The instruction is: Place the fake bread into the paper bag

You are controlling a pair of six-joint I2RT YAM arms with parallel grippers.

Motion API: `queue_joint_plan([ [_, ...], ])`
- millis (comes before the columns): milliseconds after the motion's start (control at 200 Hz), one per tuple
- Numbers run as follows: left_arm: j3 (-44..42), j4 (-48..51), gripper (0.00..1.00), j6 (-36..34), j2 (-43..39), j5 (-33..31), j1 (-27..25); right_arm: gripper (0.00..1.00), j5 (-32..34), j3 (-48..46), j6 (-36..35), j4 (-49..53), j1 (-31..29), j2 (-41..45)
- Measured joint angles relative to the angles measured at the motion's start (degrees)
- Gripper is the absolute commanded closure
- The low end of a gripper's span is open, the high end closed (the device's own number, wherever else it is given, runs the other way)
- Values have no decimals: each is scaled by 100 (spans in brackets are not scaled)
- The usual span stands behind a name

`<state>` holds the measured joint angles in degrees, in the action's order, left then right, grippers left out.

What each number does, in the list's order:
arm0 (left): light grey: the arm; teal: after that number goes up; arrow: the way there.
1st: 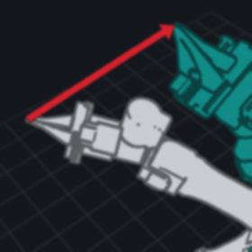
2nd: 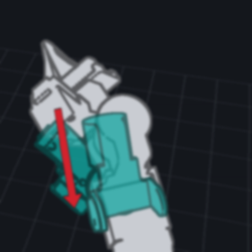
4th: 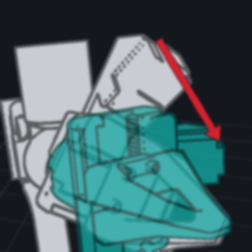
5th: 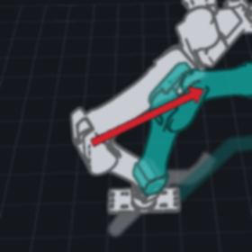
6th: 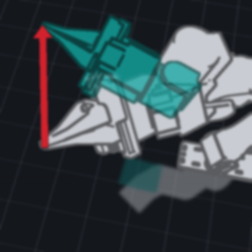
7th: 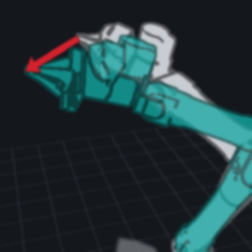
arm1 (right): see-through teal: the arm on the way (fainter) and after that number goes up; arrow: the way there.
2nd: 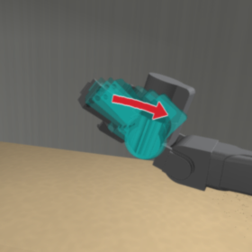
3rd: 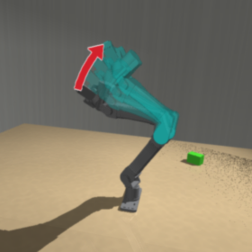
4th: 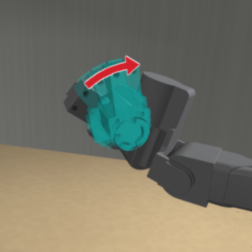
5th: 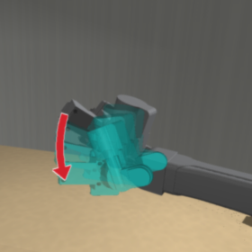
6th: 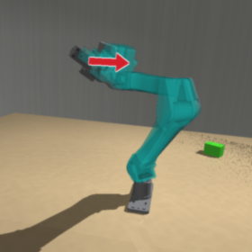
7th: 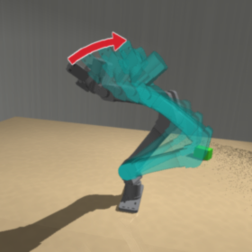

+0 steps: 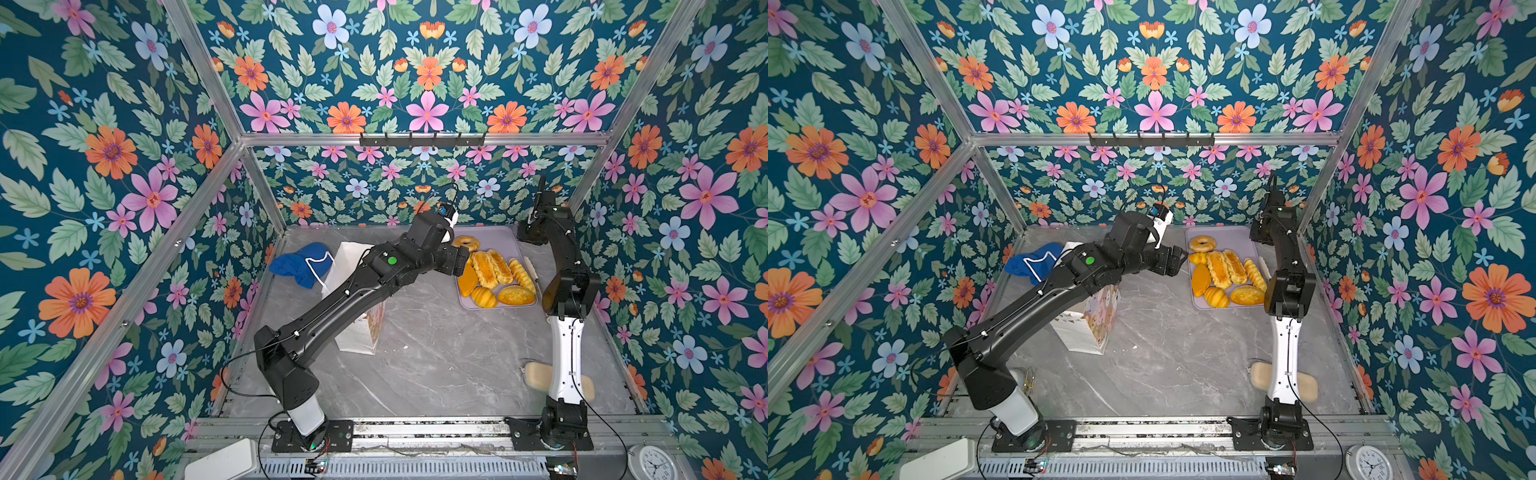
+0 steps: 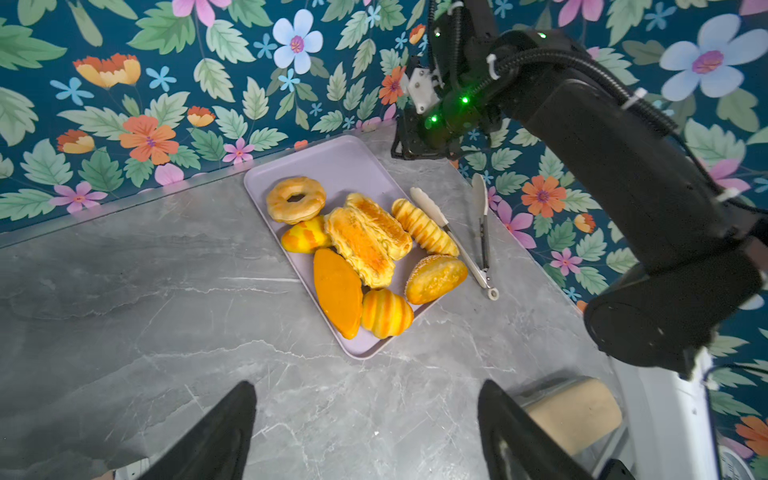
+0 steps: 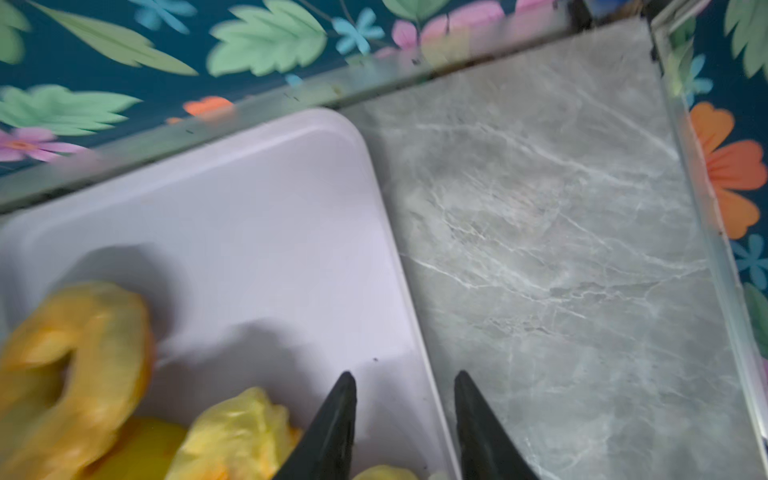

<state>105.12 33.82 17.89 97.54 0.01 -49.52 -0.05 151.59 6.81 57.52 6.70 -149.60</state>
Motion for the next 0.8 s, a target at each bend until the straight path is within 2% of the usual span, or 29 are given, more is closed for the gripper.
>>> queue_joint_plan([
  [160,2,-79,15,0,168,170,234,60,-138,-37,-79,-17,-26,-258],
  [640,-151,-212,15,199,188,470,291,60,-269,219,-72,-46,39,-673],
  [800,-170,-229,15,289,190,533,291,63,-376,433,-61,-70,87,-811],
])
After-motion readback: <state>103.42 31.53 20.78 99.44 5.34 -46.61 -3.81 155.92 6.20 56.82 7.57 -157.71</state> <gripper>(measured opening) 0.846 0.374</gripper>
